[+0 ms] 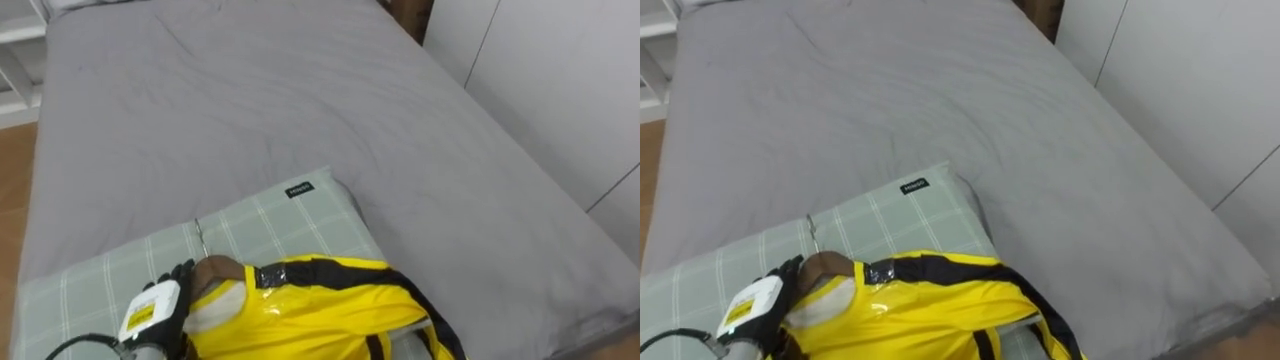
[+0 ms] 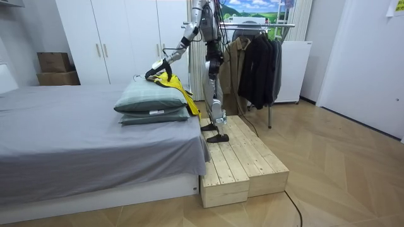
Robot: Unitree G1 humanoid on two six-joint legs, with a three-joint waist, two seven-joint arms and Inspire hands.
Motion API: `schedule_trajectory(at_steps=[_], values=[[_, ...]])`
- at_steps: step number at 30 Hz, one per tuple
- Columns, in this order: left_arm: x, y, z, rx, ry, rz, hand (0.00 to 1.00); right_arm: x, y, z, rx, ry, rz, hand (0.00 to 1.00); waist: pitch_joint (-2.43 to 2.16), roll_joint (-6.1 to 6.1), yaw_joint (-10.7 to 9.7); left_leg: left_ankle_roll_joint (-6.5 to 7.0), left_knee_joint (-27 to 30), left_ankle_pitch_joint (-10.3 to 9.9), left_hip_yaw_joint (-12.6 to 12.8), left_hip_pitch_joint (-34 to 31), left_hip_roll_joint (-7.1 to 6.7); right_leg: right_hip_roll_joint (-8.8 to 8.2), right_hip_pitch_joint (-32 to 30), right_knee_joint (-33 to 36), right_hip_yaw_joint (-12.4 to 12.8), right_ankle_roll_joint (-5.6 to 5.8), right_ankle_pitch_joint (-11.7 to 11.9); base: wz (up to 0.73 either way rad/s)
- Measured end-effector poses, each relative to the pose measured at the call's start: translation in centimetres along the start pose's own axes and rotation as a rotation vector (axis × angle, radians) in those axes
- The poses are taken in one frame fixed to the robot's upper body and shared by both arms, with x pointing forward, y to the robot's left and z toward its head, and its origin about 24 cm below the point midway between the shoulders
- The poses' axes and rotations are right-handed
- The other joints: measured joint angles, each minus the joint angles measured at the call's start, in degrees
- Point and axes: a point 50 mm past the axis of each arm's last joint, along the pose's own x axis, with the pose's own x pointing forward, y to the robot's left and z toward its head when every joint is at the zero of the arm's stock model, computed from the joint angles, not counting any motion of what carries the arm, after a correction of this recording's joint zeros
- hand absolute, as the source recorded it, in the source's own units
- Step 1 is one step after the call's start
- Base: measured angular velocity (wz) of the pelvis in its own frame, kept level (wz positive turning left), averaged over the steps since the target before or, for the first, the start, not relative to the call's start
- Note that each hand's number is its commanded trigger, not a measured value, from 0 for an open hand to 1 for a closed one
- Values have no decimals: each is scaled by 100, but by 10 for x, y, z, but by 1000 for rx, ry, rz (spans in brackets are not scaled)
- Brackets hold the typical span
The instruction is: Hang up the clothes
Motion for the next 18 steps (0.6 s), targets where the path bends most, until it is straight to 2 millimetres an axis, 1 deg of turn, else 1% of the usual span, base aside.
schedule_trajectory(at_steps=[1, 2, 7, 9, 14, 18], values=[[2, 3, 2, -2, -4, 7, 0, 0, 0, 3, -2, -5, -5, 0, 12, 2, -4, 8, 17, 10, 0, -84, -9, -6, -105, 50, 3, 0, 0, 0], [3, 4, 3, -2, -6, 10, 0, 0, 0, 3, -5, -7, -7, 0, 12, 2, -11, 9, 21, 21, 0, -122, -13, -11, -144, 65, 4, 0, 0, 0], [8, 9, 6, -5, -8, 20, 0, 1, 5, 5, -22, -7, 3, 0, 74, -93, -1, -7, 19, 72, 14, -215, -28, -14, -296, 167, 27, 0, 0, 0], [8, 10, 6, -8, -5, 22, 0, 2, 6, 7, -29, -12, 6, 0, 89, -119, 5, -2, 19, 92, 41, -256, -43, -19, -357, 202, 55, 1, -1, -5], [9, 11, 5, -27, -3, 27, 0, 3, 9, 14, -28, -27, 13, 0, 83, -148, 5, 21, 47, 123, 69, -388, -79, -48, -513, 264, 82, 11, -2, -2], [12, 16, 3, -69, 20, 42, 0, 4, 12, 19, -29, -40, 17, 0, 79, -214, 18, 21, 142, 123, 48, -529, -84, -68, -630, 314, 30, 19, -5, 5]])
